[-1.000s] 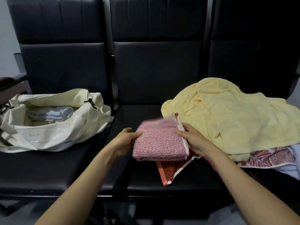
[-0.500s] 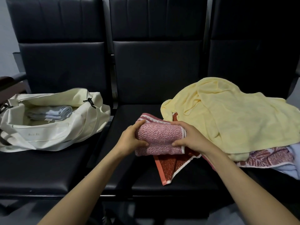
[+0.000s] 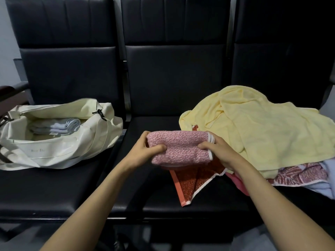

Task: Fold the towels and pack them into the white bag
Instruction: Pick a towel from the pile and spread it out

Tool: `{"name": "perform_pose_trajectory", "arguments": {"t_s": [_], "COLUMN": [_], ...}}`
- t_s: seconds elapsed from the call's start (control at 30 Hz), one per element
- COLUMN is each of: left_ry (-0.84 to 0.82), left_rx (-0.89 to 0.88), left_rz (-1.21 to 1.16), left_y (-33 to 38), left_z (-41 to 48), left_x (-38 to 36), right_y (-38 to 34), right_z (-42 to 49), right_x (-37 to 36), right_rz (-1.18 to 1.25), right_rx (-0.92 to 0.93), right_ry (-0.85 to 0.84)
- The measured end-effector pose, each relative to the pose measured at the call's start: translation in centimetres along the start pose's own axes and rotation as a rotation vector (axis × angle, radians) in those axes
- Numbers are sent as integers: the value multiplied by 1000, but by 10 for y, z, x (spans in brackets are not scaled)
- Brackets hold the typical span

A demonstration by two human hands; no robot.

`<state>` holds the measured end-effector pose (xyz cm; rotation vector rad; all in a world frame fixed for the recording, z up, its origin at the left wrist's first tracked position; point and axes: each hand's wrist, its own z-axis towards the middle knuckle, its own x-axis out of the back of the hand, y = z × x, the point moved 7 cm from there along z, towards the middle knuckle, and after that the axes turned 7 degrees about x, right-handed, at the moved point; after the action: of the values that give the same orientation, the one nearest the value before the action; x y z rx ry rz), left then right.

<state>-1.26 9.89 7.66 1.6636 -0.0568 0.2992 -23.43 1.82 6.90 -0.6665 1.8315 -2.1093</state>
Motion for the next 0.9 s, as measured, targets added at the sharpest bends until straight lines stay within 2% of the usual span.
{"name": "perform_pose_trajectory", "arguments": {"t_s": [0.13,0.27,0.4,0.53,0.63,0.73,0.9], "left_ry": [0,-152,-200,-262,-189,-94,-44], "left_rx": [64,158,188,190,175,157,4], "left_rz": [-152,-327,-302,-240,-199,-188,-180], "left_y": [-4,-17,-22,-24,-25,-26,-5], "left_z": [1,1,1,-2,-1,0,-3], "left_x": [0,-8,-3,-1,1,9,35], "right_y": [1,0,-2,3,4,9,-17], "right_z": [4,5,4,0,-5,1,9], "right_x": [-4,-6,-8,-13,-19,-18,-39], "right_rz": [60,102,135,197,14,-179,-169], "right_rx": [-2,52,81,-20,-29,-17,145], "right_ry": [32,31,-28,-210,-288,-211,-216]}}
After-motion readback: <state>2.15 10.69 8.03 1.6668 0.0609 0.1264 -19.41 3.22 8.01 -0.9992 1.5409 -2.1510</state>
